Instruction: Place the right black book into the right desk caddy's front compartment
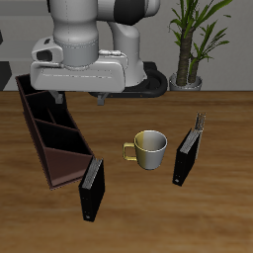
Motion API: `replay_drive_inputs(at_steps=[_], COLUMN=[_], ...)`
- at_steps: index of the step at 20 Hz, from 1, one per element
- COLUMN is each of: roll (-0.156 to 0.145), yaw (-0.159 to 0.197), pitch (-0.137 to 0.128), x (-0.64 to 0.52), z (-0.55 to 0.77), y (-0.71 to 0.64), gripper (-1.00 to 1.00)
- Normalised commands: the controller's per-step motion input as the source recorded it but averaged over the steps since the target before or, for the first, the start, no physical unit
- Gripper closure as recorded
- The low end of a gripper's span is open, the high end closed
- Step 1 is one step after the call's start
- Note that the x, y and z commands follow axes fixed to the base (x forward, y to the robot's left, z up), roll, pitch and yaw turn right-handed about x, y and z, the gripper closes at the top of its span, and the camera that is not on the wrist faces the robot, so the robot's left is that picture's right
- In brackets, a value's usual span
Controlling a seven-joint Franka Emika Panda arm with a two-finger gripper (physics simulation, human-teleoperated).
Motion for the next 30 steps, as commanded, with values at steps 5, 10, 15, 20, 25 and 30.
replay_drive_inputs(at_steps=[5,10,15,20,25,30], roll=[0.027,0.004,0.012,-0.026,0.022,-0.004], yaw=[-0.011,0.0,-0.016,-0.038,-0.031,-0.005], pitch=[-0.083,-0.001,-0.017,-0.004,0.002,-0.023], x=[0.27,0.15,0.08,0.15,0.06,0.06], z=[-0.09,-0.34,-0.22,-0.3,-0.25,-0.27], y=[0.05,0.07,-0.04,-0.09,0.1,0.02], gripper=[-1.0,-1.0,-1.0,-1.0,-1.0,-1.0])
